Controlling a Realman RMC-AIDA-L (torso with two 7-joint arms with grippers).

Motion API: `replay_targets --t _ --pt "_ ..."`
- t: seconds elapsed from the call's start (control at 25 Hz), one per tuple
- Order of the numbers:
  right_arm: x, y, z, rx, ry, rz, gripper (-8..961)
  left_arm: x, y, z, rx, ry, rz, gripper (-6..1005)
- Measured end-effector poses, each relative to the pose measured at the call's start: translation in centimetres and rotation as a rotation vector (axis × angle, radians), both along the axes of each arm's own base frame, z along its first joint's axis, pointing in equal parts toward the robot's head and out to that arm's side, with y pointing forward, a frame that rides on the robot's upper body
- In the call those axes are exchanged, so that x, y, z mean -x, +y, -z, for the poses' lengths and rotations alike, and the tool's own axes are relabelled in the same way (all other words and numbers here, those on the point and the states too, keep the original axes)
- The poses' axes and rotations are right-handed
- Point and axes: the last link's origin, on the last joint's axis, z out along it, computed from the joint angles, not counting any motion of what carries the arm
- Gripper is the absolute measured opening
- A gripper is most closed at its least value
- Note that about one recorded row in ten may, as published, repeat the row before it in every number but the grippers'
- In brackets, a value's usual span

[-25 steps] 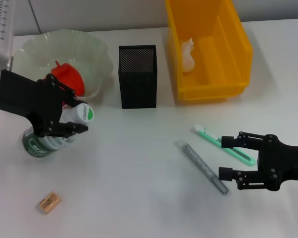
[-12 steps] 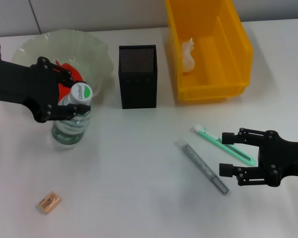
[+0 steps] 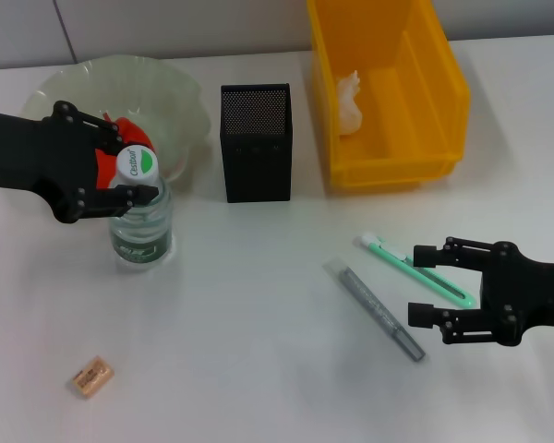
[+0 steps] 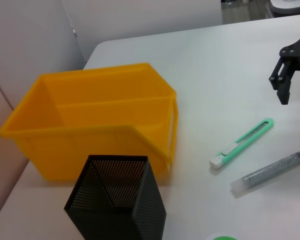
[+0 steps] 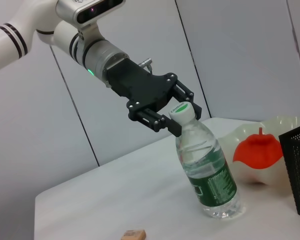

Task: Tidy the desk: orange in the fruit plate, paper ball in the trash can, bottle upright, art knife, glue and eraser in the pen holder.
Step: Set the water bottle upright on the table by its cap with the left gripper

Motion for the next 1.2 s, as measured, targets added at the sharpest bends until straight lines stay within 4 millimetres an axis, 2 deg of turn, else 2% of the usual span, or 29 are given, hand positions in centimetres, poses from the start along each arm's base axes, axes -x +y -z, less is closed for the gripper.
replay_targets --t 0.52,1.2 --pt "0.00 0.01 0.02 0.003 -0.001 0.002 842 0.29 0.17 -0.82 -0.037 -0.036 -0.033 502" --pt "-0.04 -0.03 0.09 0.010 -0.006 0.002 842 0.74 0.12 -0.34 -0.018 -0.052 -0.073 516"
